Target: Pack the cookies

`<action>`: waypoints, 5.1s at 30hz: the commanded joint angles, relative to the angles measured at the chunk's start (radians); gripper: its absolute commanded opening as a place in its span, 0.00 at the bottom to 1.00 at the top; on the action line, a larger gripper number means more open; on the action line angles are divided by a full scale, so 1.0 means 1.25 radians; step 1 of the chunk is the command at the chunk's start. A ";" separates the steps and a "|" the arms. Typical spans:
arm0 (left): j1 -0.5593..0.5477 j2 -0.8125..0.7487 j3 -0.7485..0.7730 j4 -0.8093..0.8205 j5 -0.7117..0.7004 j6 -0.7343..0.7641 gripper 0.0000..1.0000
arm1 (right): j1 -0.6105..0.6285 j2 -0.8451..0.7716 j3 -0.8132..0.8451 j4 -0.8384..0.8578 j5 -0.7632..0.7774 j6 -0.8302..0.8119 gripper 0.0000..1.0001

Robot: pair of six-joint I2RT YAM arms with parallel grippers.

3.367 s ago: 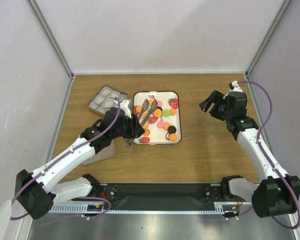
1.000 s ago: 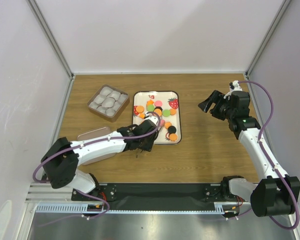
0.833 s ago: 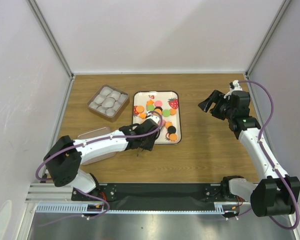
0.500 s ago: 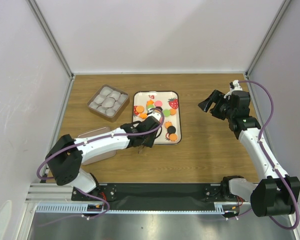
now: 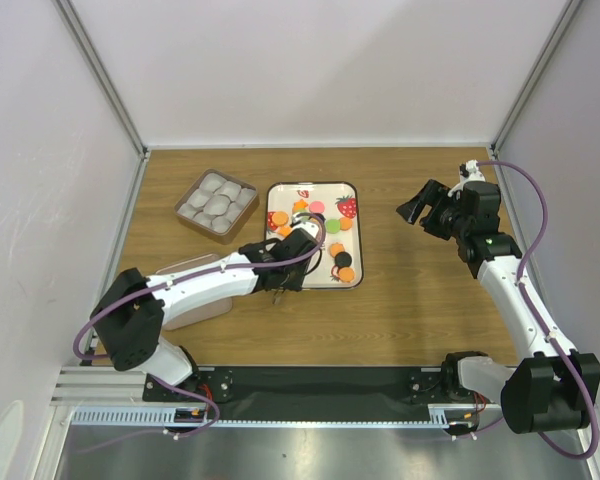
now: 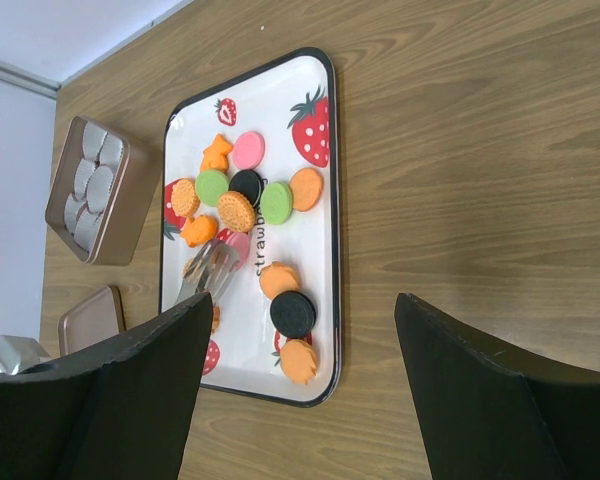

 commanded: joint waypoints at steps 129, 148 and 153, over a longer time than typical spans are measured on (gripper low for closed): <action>0.673 0.199 0.342 -0.029 0.188 0.056 0.46 | -0.005 0.011 0.014 0.036 -0.071 0.012 0.77; 0.586 0.056 0.364 -0.115 0.201 0.090 0.48 | -0.005 0.011 0.016 0.039 -0.073 0.011 0.77; 0.460 -0.007 0.283 -0.111 0.180 0.082 0.48 | -0.005 0.005 0.018 0.032 -0.071 0.008 0.77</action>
